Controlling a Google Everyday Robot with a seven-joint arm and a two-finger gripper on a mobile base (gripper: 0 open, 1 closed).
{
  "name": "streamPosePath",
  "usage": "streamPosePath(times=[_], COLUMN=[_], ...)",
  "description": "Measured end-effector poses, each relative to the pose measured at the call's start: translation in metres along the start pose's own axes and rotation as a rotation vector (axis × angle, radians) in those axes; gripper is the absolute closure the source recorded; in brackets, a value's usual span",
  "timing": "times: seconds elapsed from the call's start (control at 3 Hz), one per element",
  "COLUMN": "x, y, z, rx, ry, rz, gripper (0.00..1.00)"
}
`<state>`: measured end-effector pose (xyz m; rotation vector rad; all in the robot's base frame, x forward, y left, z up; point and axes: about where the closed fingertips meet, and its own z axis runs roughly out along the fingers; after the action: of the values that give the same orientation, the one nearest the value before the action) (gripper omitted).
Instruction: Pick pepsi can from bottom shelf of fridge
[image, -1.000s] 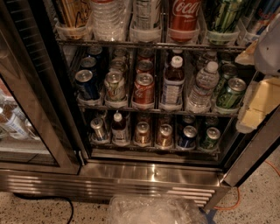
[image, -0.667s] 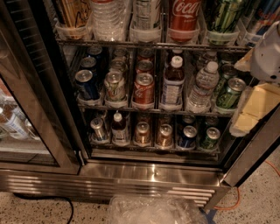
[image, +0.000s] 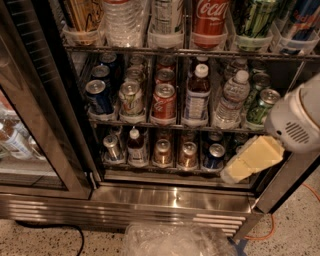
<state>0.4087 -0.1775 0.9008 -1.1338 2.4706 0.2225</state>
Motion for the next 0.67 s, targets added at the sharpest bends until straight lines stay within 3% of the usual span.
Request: streamPosePath(times=[0.33,0.67], x=[0.009,0.019], y=[0.043,0.048], z=[0.028,0.051], rx=[-0.043,-0.058], ry=[-0.111,-0.136], rz=[0.253,0.323], gripper=[0.0,0.0])
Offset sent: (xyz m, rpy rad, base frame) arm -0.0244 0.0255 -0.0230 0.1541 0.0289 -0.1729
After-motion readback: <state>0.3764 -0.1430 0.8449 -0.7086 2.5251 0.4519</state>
